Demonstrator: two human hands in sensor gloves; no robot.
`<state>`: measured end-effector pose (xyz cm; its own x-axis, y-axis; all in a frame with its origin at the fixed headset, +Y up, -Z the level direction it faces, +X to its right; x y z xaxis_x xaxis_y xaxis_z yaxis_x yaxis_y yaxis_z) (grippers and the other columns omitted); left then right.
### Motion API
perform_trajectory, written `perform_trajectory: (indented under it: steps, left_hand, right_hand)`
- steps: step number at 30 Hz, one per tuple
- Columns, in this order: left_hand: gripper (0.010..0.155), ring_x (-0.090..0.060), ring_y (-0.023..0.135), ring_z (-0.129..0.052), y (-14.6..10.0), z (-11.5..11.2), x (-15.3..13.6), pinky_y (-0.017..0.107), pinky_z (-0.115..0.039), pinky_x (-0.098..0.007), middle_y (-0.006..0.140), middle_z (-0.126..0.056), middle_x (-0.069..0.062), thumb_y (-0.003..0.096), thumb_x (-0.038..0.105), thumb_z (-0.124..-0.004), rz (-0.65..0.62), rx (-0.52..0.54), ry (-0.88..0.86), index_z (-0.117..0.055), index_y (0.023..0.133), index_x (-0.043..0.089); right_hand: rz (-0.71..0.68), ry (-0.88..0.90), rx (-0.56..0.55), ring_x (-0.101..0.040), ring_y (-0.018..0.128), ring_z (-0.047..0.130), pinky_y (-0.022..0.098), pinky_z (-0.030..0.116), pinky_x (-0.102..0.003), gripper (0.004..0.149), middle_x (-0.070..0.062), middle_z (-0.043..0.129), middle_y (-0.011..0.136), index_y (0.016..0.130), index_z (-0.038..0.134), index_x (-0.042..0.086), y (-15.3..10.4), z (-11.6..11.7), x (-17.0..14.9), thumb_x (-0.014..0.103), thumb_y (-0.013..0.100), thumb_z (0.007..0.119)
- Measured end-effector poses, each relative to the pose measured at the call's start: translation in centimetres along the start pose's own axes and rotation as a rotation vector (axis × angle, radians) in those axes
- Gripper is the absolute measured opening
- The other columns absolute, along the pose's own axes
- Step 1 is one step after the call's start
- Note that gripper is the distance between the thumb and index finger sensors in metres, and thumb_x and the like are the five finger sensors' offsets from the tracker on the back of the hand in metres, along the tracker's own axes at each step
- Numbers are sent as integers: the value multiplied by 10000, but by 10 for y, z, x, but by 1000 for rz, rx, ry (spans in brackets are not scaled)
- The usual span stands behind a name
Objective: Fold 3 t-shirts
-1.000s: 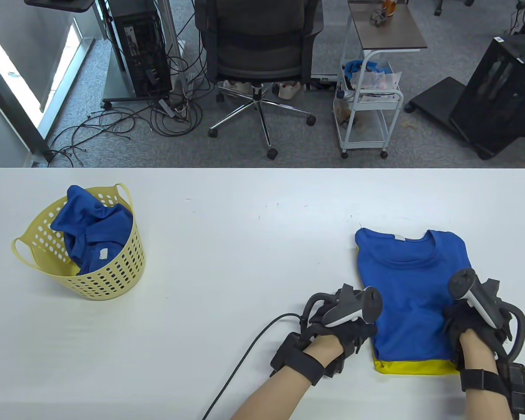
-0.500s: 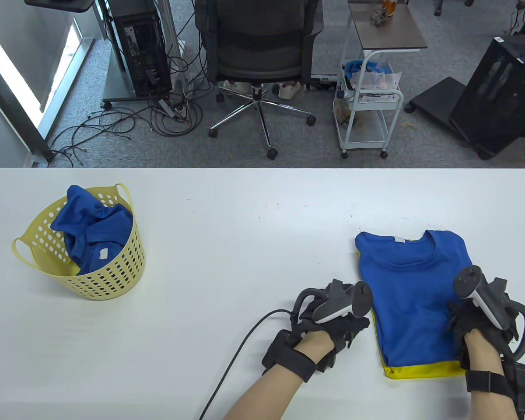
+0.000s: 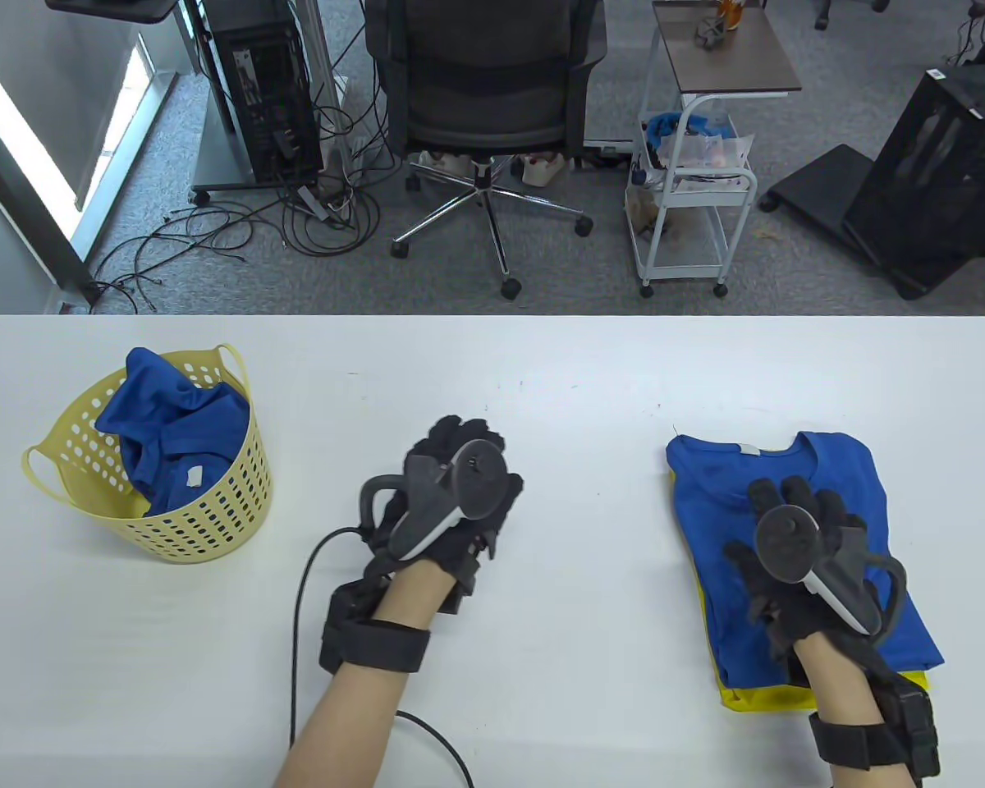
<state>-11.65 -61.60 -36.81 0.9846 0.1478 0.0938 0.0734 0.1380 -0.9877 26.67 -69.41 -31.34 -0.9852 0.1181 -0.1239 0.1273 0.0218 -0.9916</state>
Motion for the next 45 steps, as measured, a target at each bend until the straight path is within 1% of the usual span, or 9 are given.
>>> perform_trajectory:
  steps: [3,8,11,16,23,27,34,39,45]
  left_hand:
    - [594,-255,1007,-626,-4,36,-47,748,-633,-476,1031,-716,43,412,589,-741,54,133,66,-747,934,303]
    - [569,-254,1000,-648,-3,73,-132,740,-646,-481,1028,-727,52,417,561,-762,201,162,98,-755,929,314]
    - [545,-257,1000,-651,5,79,-181,738,-648,-486,1032,-725,57,422,513,-785,305,91,136,-755,930,318]
    - [522,-272,1001,-646,18,74,-229,734,-643,-501,1036,-721,53,437,486,-759,446,-23,90,-759,930,316]
    - [497,-272,1031,-578,44,65,-243,754,-600,-517,1059,-682,53,442,449,-769,502,-89,101,-760,927,340]
    - [499,-273,1055,-523,58,45,-246,774,-562,-525,1083,-641,56,447,451,-776,518,-207,115,-751,935,348]
    - [548,-275,1092,-377,63,32,-262,811,-465,-533,1139,-497,69,465,432,-762,598,-333,65,-647,998,374]
    - [518,-283,1095,-384,70,36,-267,810,-464,-538,1141,-514,72,470,400,-787,608,-335,38,-693,979,371]
    - [590,-272,1113,-281,78,14,-262,833,-412,-531,1175,-391,78,462,482,-783,614,-503,128,-599,1019,424]
  right_hand:
    - [-21,21,7,-525,1029,357,722,302,-725,742,-131,359,1134,1029,439,275,-3,8,3,498,403,769]
    - [-8,36,-7,-527,1034,335,725,290,-727,740,-130,329,1140,1030,429,295,-2,7,-6,493,406,775]
    - [-9,33,-2,-533,1037,316,724,278,-731,742,-129,316,1143,1030,430,292,-5,10,-10,494,405,776]
    - [-10,38,-16,-533,1034,325,721,281,-733,741,-132,328,1140,1029,439,282,-10,8,-14,496,403,774]
    - [-22,58,-31,-532,1032,331,720,282,-735,737,-135,332,1139,1029,445,281,-13,6,-15,495,405,774]
    - [-30,56,-17,-533,1032,325,721,275,-737,736,-133,325,1140,1029,445,283,-11,10,-13,494,405,774]
    - [-24,67,1,-533,1032,320,720,272,-737,736,-136,316,1141,1029,445,282,-11,12,-15,494,405,774]
    - [-18,63,3,-532,1032,319,720,271,-737,737,-138,313,1140,1029,444,282,-11,12,-15,495,405,774]
    - [-13,67,22,-532,1031,321,718,270,-738,736,-137,312,1139,1028,445,281,-11,14,-16,494,404,773]
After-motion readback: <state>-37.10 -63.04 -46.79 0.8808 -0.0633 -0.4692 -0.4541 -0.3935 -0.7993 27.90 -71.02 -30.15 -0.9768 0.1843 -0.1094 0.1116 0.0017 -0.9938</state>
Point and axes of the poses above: the tracker on the back of each hand, its own x axis roughly to the thumb side, its own y axis roughly from the wrist to the fingertips, z = x × y, the point moved 3 cm from there along y, roughly from the wrist to the fingertips
